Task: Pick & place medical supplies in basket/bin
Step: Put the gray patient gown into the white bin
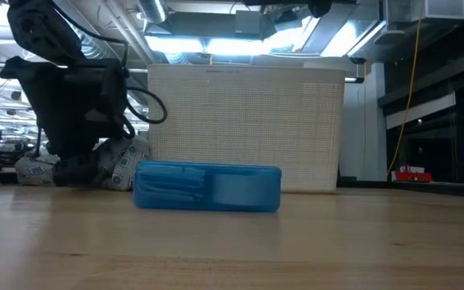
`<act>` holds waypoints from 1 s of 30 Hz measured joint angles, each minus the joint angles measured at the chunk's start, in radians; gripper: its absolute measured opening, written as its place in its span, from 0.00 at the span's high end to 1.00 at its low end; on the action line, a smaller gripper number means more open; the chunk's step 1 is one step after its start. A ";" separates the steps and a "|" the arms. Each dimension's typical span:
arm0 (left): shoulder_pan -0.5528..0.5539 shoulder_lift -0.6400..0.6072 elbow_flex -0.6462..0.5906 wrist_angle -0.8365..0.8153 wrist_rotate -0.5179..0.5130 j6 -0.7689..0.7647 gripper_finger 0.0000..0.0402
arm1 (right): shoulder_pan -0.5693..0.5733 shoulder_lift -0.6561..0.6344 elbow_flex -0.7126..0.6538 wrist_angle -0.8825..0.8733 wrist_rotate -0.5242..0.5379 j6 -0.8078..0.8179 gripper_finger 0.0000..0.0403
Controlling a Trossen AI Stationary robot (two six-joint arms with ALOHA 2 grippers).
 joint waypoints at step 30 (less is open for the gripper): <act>-0.233 -0.774 -0.003 -0.231 -0.269 -0.140 0.99 | 0.000 0.000 0.000 0.000 0.000 0.000 0.46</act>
